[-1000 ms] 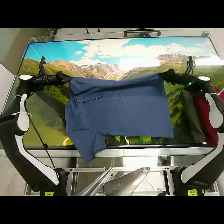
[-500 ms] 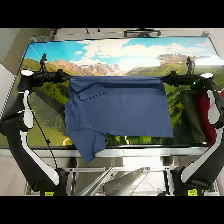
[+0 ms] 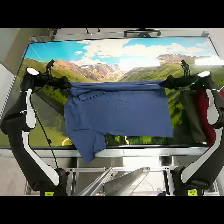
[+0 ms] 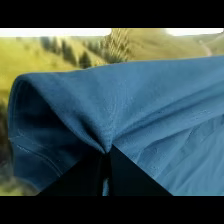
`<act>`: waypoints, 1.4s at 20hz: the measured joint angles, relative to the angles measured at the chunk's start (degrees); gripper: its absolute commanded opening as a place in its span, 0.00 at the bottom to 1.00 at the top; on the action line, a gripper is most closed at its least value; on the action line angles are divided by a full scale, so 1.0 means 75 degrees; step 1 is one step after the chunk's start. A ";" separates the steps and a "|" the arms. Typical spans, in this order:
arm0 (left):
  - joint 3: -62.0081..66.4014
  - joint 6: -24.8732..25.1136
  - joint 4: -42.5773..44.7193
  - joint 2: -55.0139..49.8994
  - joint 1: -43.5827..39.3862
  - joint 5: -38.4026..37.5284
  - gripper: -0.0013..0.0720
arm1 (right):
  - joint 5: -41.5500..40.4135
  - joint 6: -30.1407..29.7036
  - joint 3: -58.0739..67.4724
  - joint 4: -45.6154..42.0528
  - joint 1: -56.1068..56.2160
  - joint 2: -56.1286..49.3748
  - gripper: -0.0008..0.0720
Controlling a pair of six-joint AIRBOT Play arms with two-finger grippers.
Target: Fold the shirts.
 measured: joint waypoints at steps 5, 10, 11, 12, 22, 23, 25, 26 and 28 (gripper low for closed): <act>0.0000 -0.0472 0.1180 0.0262 -0.0469 -0.0099 0.03 | -0.0134 0.0833 0.0134 -0.1906 0.0495 0.0376 0.03; 0.0000 -0.0749 0.1883 0.0321 -0.0755 -0.0087 0.04 | -0.0137 0.1271 0.0166 -0.3124 0.0836 0.0458 0.03; 0.0000 -0.0778 0.1947 0.0326 -0.0796 -0.0082 0.04 | -0.0143 0.1300 0.0169 -0.3232 0.0892 0.0460 0.03; 0.0000 -0.0781 0.1993 0.0329 -0.0839 -0.0082 0.04 | -0.0157 0.1329 0.0169 -0.3314 0.0947 0.0463 0.10; 0.0504 -0.1087 0.2092 0.0586 -0.0801 -0.1309 0.41 | 0.0152 0.2261 0.0184 -0.4357 0.1000 0.1291 0.46; 0.0254 -0.1125 0.2092 0.0799 -0.0734 -0.1445 0.41 | 0.0350 0.2495 0.0131 -0.4546 0.0950 0.1454 0.46; -0.0664 -0.1224 0.2084 0.1416 -0.0606 -0.1673 0.41 | 0.0813 0.2865 -0.0184 -0.4832 0.0851 0.1813 0.46; -0.1282 -0.1247 0.2072 0.1810 -0.0545 -0.1690 0.41 | 0.1023 0.3019 -0.0495 -0.4931 0.0804 0.2063 0.46; -0.2932 -0.1317 0.2075 0.2891 -0.0425 -0.1658 0.41 | 0.1268 0.3270 -0.1297 -0.5053 0.0705 0.2643 0.46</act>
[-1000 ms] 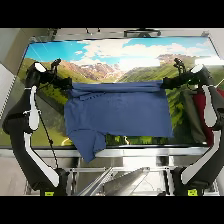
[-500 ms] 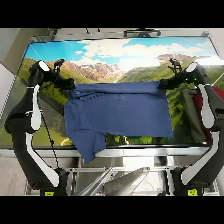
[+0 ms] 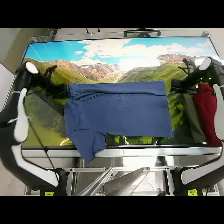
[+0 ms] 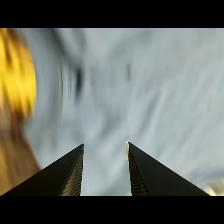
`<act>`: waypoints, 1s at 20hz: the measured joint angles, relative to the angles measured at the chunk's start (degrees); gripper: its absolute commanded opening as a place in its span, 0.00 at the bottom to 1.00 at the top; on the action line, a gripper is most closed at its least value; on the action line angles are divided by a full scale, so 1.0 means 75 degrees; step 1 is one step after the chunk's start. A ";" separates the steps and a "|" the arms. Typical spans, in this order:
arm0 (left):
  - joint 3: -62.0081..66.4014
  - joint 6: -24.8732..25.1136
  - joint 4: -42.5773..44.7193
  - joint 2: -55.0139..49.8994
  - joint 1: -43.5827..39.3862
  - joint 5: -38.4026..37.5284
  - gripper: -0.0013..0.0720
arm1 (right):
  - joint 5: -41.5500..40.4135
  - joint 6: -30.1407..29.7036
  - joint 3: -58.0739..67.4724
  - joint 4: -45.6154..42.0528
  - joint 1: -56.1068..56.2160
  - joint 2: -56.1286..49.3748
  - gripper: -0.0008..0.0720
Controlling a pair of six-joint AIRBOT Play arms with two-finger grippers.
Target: Fold the shirts.
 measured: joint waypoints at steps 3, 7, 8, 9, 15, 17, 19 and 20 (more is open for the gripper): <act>-0.2693 -0.0119 -0.0023 0.1926 0.0140 0.0455 0.42 | 0.0181 0.0245 -0.1617 -0.0099 -0.0227 0.1160 0.46; -0.5817 -0.0466 -0.0038 0.4328 0.0428 0.1186 0.42 | -0.0017 0.0545 -0.3605 -0.0140 -0.0624 0.2579 0.90; -0.6406 -0.0527 -0.0041 0.4756 0.0533 0.1323 0.42 | -0.0087 0.0592 -0.3990 -0.0140 -0.0702 0.2812 0.90; -0.6921 -0.0577 -0.0111 0.5120 0.0659 0.1419 0.42 | -0.0163 0.0627 -0.4301 -0.0137 -0.0761 0.2978 0.90; -0.8827 -0.0385 -0.1201 0.6137 0.1227 0.2165 0.93 | -0.0560 0.0641 -0.5240 0.0017 -0.0866 0.3287 0.90; -0.9244 -0.0344 -0.1384 0.6219 0.1285 0.2398 0.96 | -0.0673 0.0583 -0.5353 0.0099 -0.0874 0.3249 0.90; -0.9451 -0.0335 -0.1574 0.6164 0.1320 0.2498 0.96 | -0.0761 0.0501 -0.5406 0.0181 -0.0874 0.3206 0.90; -0.9492 -0.0338 -0.1655 0.6044 0.1329 0.2530 0.96 | -0.0787 0.0443 -0.5426 0.0236 -0.0874 0.3188 0.90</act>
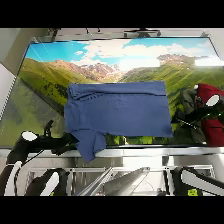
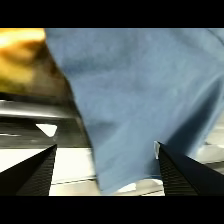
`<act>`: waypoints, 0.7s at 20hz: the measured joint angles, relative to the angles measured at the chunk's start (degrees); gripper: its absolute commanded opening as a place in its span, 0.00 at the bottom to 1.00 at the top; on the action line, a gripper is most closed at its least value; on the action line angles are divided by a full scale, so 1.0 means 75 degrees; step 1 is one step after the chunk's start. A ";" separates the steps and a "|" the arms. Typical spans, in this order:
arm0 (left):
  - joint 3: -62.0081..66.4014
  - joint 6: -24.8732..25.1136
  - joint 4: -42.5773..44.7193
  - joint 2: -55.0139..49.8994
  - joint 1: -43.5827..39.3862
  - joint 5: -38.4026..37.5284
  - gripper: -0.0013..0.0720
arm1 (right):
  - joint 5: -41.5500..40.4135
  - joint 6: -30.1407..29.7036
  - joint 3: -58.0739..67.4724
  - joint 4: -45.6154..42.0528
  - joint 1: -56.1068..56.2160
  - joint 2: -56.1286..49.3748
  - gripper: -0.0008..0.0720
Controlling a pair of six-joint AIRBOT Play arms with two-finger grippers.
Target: Fold the shirts.
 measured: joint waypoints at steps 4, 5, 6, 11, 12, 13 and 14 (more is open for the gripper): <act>0.0000 0.0259 -0.0638 -0.0854 -0.0026 0.0175 0.52 | -0.0175 -0.0076 -0.0029 0.0090 -0.0003 -0.0029 0.90; -0.0012 0.0536 -0.0810 -0.1107 -0.0073 0.0280 0.34 | -0.0195 -0.0087 -0.0035 0.0117 -0.0006 -0.0032 0.90; -0.0020 0.0880 -0.1169 -0.1370 -0.0140 0.0504 0.22 | -0.0227 -0.0111 -0.0035 0.0117 -0.0006 -0.0038 0.89; -0.0017 0.2206 -0.2567 -0.2049 -0.0321 0.0883 0.02 | -0.0277 -0.0350 -0.0038 0.0256 -0.0012 -0.0114 0.62; -0.0017 0.2323 -0.2655 -0.2025 -0.0326 0.0892 0.02 | -0.0271 -0.0405 -0.0050 0.0271 -0.0015 -0.0184 0.62; -0.0017 0.2404 -0.2707 -0.1932 -0.0332 0.0906 0.02 | -0.0224 -0.0449 -0.0082 0.0297 -0.0020 -0.0271 0.62; -0.0012 0.2445 -0.2844 -0.1754 -0.0332 0.0842 0.02 | -0.0178 -0.0460 -0.0134 0.0303 -0.0023 -0.0358 0.62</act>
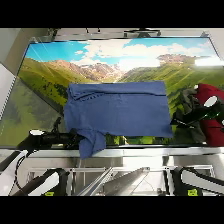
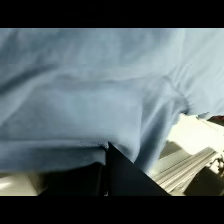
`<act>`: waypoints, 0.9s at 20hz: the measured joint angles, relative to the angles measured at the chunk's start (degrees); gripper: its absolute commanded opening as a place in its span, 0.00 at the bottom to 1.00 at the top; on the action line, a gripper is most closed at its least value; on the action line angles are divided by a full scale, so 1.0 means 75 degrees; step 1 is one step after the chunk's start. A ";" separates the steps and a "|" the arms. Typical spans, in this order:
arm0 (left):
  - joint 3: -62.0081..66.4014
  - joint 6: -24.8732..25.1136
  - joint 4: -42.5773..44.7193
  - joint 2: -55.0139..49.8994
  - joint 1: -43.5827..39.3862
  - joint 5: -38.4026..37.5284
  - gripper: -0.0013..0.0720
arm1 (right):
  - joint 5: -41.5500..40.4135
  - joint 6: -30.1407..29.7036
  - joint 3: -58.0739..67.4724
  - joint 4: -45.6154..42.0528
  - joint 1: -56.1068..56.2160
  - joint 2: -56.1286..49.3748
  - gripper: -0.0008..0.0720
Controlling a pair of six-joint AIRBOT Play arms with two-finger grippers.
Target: Fold the shirts.
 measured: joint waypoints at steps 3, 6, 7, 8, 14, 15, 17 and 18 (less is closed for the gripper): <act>-0.0003 -0.0009 -0.0146 0.0664 -0.0006 -0.0187 0.02 | 0.0160 -0.0181 -0.0227 0.0245 -0.0006 -0.0210 0.62; -0.0003 -0.0096 -0.0195 0.1338 -0.0006 -0.0294 0.02 | 0.0283 -0.0676 -0.0484 0.0927 -0.0003 -0.0323 0.61; -0.0003 -0.0152 -0.0198 0.1495 -0.0006 -0.0306 0.02 | 0.0318 -0.0883 -0.0551 0.1174 0.0000 -0.0350 0.61; -0.0003 -0.0154 -0.0216 0.1594 -0.0006 -0.0321 0.02 | 0.0353 -0.1084 -0.0595 0.1399 0.0003 -0.0367 0.44; 0.0055 -0.0192 -0.0242 0.1335 -0.0006 -0.0618 0.02 | 0.0609 -0.2008 -0.0621 0.2256 -0.0003 -0.0399 0.03; 0.0160 -0.0154 -0.0204 0.1236 -0.0006 -0.0726 0.02 | 0.0670 -0.2063 -0.0560 0.2320 -0.0032 -0.0399 0.03; 0.0554 -0.0169 0.0055 0.1078 0.0015 -0.0930 0.02 | 0.0816 -0.2162 -0.0376 0.2407 -0.0192 -0.0399 0.03; 0.0851 -0.0294 0.0294 0.1023 0.0064 -0.1035 0.02 | 0.0871 -0.2171 -0.0259 0.2393 -0.0323 -0.0402 0.03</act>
